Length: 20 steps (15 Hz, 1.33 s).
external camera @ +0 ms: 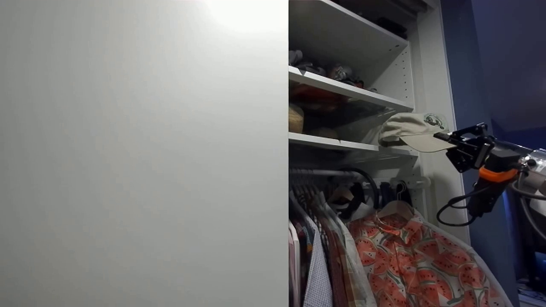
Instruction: Hang the cap in the shelf
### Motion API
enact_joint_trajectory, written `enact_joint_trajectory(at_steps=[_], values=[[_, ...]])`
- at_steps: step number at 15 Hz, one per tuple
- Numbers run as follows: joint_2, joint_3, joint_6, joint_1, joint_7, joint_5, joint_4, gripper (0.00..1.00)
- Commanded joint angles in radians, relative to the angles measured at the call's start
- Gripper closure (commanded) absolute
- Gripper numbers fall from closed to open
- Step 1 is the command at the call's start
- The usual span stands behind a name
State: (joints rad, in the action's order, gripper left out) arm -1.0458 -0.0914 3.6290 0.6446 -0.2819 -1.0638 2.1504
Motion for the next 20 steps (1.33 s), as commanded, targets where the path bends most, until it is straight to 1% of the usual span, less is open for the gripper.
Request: enact_joint_trajectory(at_steps=[1, 2, 4, 7, 8, 9, 12, 13, 14, 18, 20], values=[[-0.063, 0.023, 0.042, -0.014, 0.013, -0.046, 0.064, 0.99], [-0.059, 0.039, -0.039, -0.184, 0.2, 0.021, 0.11, 0.99], [-0.045, 0.051, -0.014, -0.254, 0.258, 0.001, 0.118, 0.99], [-0.049, 0.074, -0.058, -0.414, 0.358, -0.028, 0.164, 0.99], [-0.045, 0.075, -0.027, -0.386, 0.267, -0.098, 0.143, 0.99], [-0.052, 0.086, -0.089, -0.493, 0.391, -0.033, 0.183, 0.99], [-0.049, 0.089, -0.152, -0.531, 0.434, 0.006, 0.191, 0.99], [-0.043, 0.084, -0.14, -0.492, 0.374, -0.033, 0.176, 0.99], [-0.042, 0.083, -0.142, -0.489, 0.378, -0.018, 0.178, 0.99], [-0.032, 0.069, -0.133, -0.43, 0.364, 0.017, 0.174, 0.99], [-0.037, 0.041, -0.112, -0.341, 0.358, 0.072, 0.169, 0.99]])
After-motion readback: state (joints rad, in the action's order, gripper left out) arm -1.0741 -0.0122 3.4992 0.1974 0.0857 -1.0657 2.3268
